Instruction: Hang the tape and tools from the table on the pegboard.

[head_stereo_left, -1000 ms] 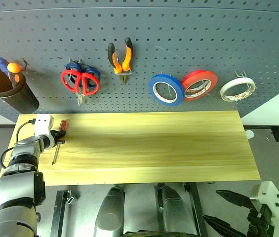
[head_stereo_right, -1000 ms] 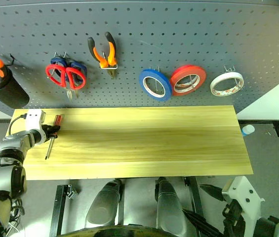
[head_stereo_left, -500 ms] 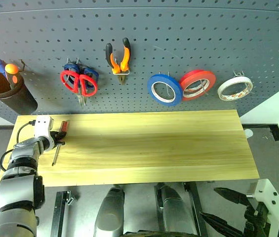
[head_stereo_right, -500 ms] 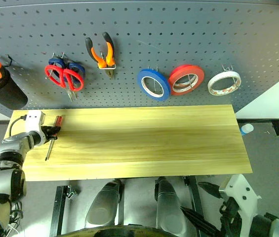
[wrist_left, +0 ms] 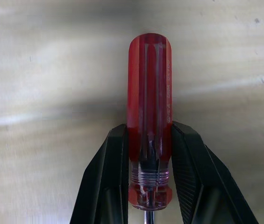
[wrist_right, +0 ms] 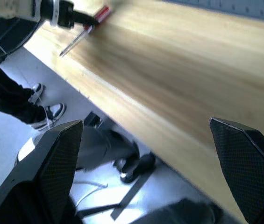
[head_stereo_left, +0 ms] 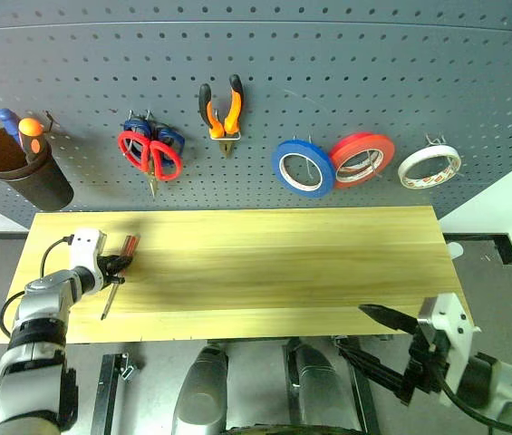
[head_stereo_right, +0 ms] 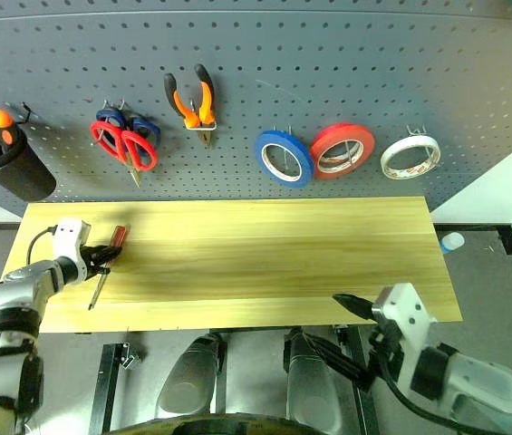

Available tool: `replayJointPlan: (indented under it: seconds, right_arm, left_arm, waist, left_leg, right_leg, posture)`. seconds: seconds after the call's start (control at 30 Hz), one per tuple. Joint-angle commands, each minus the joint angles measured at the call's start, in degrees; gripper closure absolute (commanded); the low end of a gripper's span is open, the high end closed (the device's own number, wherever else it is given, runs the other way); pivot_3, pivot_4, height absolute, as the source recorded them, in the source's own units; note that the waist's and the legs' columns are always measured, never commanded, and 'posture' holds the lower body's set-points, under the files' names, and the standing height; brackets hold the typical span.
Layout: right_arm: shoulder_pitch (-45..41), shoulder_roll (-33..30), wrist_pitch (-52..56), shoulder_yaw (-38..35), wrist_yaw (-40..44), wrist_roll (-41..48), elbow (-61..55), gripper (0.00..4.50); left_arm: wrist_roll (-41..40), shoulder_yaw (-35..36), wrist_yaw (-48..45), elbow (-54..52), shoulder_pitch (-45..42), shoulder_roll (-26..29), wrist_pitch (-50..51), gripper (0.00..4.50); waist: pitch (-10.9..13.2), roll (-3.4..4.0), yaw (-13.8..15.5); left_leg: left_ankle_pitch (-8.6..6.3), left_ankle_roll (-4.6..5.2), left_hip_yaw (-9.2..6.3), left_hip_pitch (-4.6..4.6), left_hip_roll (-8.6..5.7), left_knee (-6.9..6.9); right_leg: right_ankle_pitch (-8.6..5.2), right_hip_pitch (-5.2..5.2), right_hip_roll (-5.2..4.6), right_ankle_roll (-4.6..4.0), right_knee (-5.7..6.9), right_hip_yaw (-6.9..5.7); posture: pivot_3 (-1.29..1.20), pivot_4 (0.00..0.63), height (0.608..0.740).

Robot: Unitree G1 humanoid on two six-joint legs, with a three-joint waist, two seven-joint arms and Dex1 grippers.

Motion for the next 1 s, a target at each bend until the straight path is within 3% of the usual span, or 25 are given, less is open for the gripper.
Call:
replayJointPlan:
  seconds: [0.03, 0.27, 0.47, 0.6, 0.8, 1.0]
  right_arm:
    - [-4.21, 1.42, -2.05, 4.4, -1.0, -2.54, 2.43, 0.0]
    - [-15.68, 4.92, -5.45, 13.64, -1.91, -8.4, 10.64, 0.0]
    - [-23.92, 7.19, -9.55, 16.63, -0.3, -11.59, 17.91, 0.0]
    - [-28.13, 8.18, -11.91, 17.98, 0.89, -13.15, 22.21, 0.0]
    - [-32.11, 8.7, -16.08, 19.74, 4.51, -14.65, 26.46, 0.0]
    - [-35.76, 9.3, -18.51, 21.0, 7.05, -16.12, 31.11, 0.0]
  left_arm:
    - [-1.73, 0.78, 1.36, -10.73, 4.32, -0.81, 2.82, 3.6]
    - [-1.12, -1.3, 4.07, -21.39, 10.38, -4.51, 2.26, 3.6]
    - [-0.67, -2.71, 8.15, -36.08, 16.57, -8.17, 1.0, 3.6]
    - [1.31, -3.02, 10.77, -41.58, 18.98, -9.46, -5.27, 3.6]
    - [4.57, -2.73, 17.12, -46.06, 19.69, -11.53, -10.04, 3.6]
    - [7.52, -2.01, 22.18, -47.55, 15.98, -11.7, -15.34, 3.6]
  waist:
    - [-0.94, -0.18, 0.57]
    - [-4.38, -0.15, 2.71]
    - [-7.84, -0.08, 4.33]
    - [-9.62, 0.1, 5.63]
    - [-10.5, 0.42, 6.48]
    - [-10.8, 0.46, 7.75]
  left_leg:
    - [0.0, 0.0, 0.0, 0.0, 0.0, 0.02]
    - [-0.03, 0.05, 0.06, 0.18, -0.01, 0.2]
    - [-0.04, 0.07, 0.06, 0.2, -0.01, 0.53]
    - [-0.03, 0.07, 0.06, 0.32, -0.02, 0.75]
    - [-0.04, 0.08, 0.06, 1.22, -0.01, 0.73]
    - [-0.04, 0.08, 0.05, 1.19, -0.02, 0.73]
  right_leg:
    - [0.0, 0.0, 0.0, -0.01, 0.02, 0.0]
    - [0.05, 0.2, 0.02, -0.09, 0.08, 0.0]
    - [0.11, 0.36, 0.07, -0.18, 0.12, 0.0]
    - [0.12, 0.57, 0.09, -0.4, 0.17, 0.02]
    - [0.02, 1.47, 0.11, -0.37, 0.03, 0.0]
    - [0.13, 1.51, 0.11, -0.5, -0.08, 0.01]
  posture:
    - [0.29, 0.141, 0.74]
    - [0.33, 0.074, 0.74]
    - [0.38, 0.015, 0.74]
    - [0.41, 0.0, 0.74]
    - [0.45, 0.0, 0.74]
    - [0.47, 0.0, 0.74]
